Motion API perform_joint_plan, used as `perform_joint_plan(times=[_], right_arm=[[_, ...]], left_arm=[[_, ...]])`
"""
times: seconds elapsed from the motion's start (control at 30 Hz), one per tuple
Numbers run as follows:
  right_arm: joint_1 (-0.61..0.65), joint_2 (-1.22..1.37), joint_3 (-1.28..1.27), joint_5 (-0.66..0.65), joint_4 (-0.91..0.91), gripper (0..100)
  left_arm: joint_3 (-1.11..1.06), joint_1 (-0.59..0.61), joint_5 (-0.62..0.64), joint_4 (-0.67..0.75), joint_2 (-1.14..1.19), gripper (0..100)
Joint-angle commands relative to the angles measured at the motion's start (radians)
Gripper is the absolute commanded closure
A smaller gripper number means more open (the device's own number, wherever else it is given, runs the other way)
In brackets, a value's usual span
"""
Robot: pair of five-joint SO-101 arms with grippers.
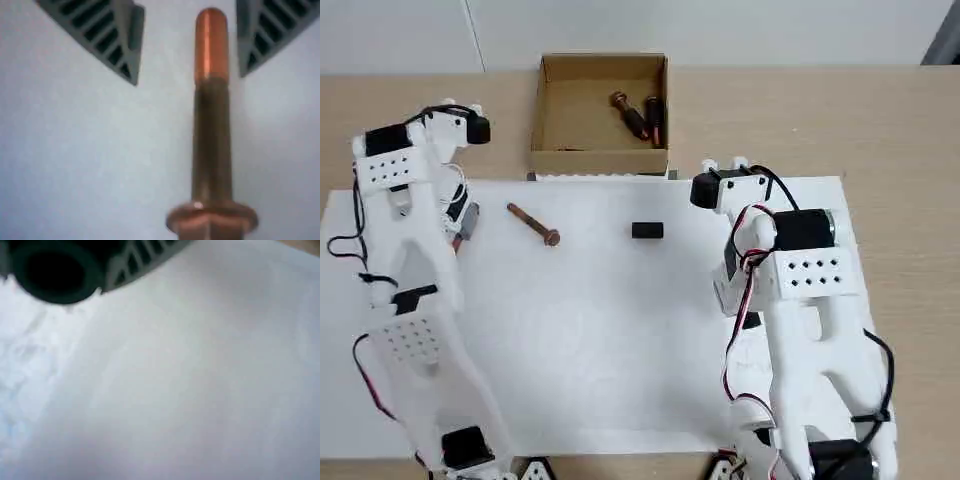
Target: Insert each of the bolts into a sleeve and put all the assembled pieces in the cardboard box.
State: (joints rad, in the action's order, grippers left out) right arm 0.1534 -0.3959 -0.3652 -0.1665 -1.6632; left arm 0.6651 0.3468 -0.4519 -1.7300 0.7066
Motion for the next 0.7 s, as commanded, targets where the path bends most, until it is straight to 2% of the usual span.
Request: perform_joint_plan(times=[0.0,0.23,0.43,0.67], right_arm=[[-0.008,-0.03,0.003,0.011,0.012,99.1],[-0.007,-0.027,0.003,0.011,0.012,99.1],[-0.005,-0.03,0.003,0.011,0.012,99.2],[-0.002,-0.036,0.011,0.011,0.008,99.4]], left_arm=[[0.084,-0.002,-0.006,-0.015,0.031,87],[0.248,-0.002,-0.006,-0.015,0.199,88],[0.354,0.0,-0.006,-0.02,0.304,100],[0.424,0.003,-0.002,-0.021,0.305,100]])
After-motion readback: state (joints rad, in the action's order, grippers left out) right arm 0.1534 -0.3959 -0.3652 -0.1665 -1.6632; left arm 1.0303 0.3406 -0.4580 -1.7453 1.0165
